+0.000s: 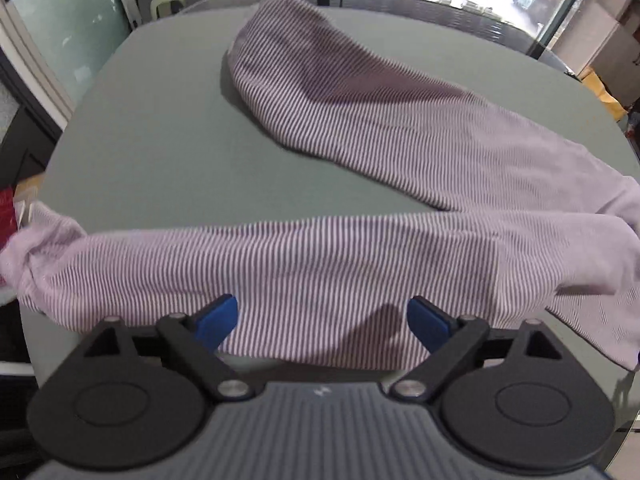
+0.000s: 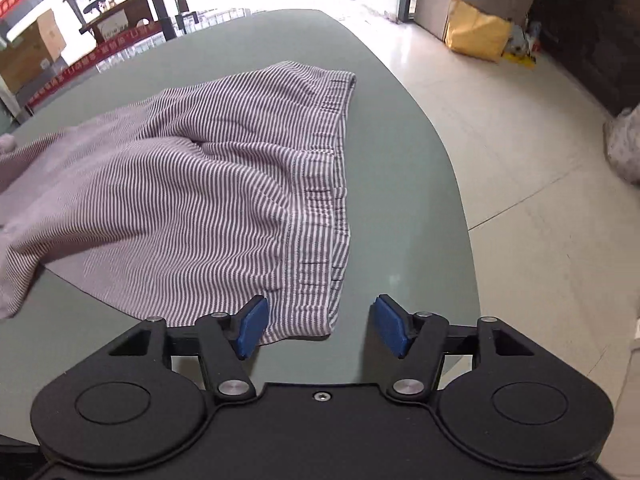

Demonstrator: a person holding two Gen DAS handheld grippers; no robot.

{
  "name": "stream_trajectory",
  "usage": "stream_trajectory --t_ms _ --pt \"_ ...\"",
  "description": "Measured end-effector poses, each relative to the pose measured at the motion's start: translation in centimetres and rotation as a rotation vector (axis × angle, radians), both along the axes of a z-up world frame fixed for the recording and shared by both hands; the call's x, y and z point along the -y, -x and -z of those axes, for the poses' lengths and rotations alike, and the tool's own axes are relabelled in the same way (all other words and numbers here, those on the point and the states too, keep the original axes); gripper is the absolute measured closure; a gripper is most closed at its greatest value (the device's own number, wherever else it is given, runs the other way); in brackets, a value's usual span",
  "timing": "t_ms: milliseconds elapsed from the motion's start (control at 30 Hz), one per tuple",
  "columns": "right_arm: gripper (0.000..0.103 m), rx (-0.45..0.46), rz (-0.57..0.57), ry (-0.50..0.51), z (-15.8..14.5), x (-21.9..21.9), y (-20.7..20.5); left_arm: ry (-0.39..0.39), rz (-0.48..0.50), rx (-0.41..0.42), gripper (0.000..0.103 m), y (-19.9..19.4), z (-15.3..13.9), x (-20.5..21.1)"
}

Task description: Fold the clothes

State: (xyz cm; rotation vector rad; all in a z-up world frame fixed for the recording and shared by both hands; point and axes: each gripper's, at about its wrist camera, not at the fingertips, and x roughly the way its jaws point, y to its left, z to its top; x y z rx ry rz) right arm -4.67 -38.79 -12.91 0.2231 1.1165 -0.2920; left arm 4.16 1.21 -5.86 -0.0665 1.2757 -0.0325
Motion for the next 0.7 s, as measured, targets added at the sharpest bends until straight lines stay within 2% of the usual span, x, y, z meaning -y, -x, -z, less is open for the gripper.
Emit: stream_trajectory --t_ms 33,67,167,300,400,500,600,700 --pt "0.067 0.006 -0.003 -0.008 -0.1 -0.2 0.0 0.008 -0.005 -0.006 0.008 0.2 0.1 0.0" --pt "0.073 0.010 -0.012 -0.016 -0.2 -0.3 -0.1 0.008 -0.007 -0.009 0.007 0.3 0.2 0.1" --pt "0.076 0.008 -0.027 -0.013 -0.4 -0.5 0.0 0.007 -0.012 -0.014 0.005 0.6 0.4 0.0" --pt "0.078 0.001 0.017 0.009 -1.4 1.1 0.8 0.003 -0.014 -0.017 0.004 0.8 0.7 -0.1" --pt "0.078 -0.033 0.063 0.077 -1.9 2.6 1.3 0.007 -0.007 -0.020 0.004 0.6 1.1 -0.1" --pt "0.076 -0.061 0.053 0.087 -1.9 2.7 0.8 0.009 0.003 -0.024 0.004 0.6 1.1 -0.1" --pt "0.065 -0.005 0.052 0.122 -3.1 1.4 0.1 -0.006 -0.002 -0.006 0.004 0.8 0.7 -0.5" --pt "0.054 0.077 -0.046 0.038 -4.8 -1.2 -0.9 -0.037 -0.026 0.014 0.000 1.1 0.1 -1.6"
